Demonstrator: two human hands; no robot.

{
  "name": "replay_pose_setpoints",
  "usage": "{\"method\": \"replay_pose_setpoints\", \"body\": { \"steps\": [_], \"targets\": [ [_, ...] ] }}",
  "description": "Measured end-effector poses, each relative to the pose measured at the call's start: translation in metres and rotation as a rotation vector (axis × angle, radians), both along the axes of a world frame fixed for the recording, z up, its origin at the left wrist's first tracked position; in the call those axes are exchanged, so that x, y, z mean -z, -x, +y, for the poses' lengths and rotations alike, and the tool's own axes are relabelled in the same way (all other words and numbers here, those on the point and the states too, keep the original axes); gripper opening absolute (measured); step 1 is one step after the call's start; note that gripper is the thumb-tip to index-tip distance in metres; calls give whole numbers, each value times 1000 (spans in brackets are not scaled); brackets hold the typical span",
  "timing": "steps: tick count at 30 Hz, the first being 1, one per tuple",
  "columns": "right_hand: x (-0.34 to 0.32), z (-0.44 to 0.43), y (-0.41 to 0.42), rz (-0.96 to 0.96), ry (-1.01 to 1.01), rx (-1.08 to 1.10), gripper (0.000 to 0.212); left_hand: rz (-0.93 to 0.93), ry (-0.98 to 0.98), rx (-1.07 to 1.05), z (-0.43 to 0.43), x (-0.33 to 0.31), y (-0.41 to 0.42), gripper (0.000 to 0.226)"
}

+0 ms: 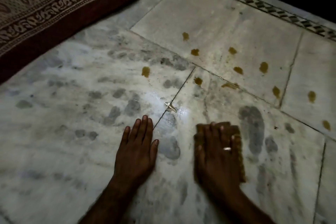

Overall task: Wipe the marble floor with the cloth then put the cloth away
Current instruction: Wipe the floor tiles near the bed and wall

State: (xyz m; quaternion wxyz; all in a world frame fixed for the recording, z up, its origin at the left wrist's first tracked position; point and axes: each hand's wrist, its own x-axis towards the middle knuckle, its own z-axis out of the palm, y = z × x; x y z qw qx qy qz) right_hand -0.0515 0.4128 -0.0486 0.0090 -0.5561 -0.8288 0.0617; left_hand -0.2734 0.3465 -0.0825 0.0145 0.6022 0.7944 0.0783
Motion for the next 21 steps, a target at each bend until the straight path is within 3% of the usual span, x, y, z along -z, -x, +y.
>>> {"method": "replay_pose_setpoints", "body": {
  "steps": [4,8,15,21],
  "targets": [
    [7,-20,59,51,0,-315,57,11,-35,11,0,3,1,60],
    [12,34,117,57,-16,-437,56,38,-47,-109,8,4,16,59],
    [3,137,129,33,6,-260,61,4,-1,-120,12,-2,22,64],
    [-3,91,75,46,-2,-9,59,-40,9,-141,14,-3,22,67]
  ]
}}
